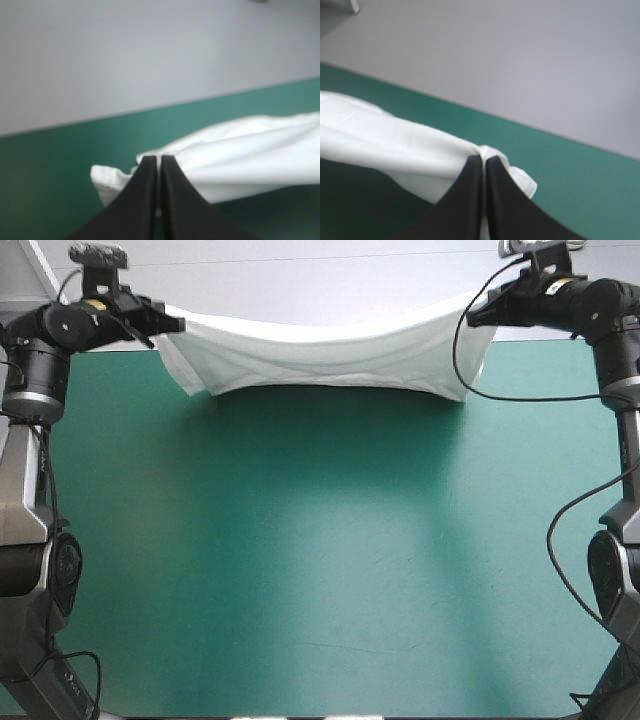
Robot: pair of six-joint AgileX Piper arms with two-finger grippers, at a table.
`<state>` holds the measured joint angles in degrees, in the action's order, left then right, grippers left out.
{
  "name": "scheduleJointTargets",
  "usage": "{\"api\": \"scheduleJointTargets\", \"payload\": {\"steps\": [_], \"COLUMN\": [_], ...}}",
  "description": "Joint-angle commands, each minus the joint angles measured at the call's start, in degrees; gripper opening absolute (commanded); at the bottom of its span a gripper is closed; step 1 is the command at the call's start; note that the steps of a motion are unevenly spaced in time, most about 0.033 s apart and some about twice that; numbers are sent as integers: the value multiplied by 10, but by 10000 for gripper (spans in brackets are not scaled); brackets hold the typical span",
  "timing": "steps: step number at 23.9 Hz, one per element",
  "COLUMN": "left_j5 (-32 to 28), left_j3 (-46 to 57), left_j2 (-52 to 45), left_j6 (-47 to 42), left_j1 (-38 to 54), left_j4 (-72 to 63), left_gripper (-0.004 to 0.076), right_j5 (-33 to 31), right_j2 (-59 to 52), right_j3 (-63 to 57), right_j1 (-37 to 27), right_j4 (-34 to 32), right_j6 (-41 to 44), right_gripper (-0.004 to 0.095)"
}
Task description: Fold the cloth
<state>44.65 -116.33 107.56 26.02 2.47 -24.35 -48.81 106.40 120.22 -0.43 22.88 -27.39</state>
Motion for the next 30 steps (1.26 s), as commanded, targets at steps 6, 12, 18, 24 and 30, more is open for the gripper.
{"api": "scheduleJointTargets", "payload": {"steps": [6, 12, 18, 24, 30], "left_j5": [-166, -63, 63, 109, 143], "left_j3": [337, 430, 465, 599, 727], "left_j2": [-180, -268, -273, -327, -460], "left_j6": [35, 56, 42, 11, -40], "left_j1": [3, 19, 24, 24, 24], "left_j4": [-11, 19, 65, 88, 125], "left_gripper": [19, 19, 19, 19, 19], "right_j5": [91, 73, 63, 23, -25], "right_j2": [-154, -263, -322, -405, -493], "right_j3": [-283, -473, -612, -751, -846], "right_j1": [-7, -8, -8, -8, -8], "right_j4": [50, 36, 24, -71, -61], "right_j6": [-74, -74, -63, 29, 47], "right_gripper": [3, 1, 1, 1, 0]}}
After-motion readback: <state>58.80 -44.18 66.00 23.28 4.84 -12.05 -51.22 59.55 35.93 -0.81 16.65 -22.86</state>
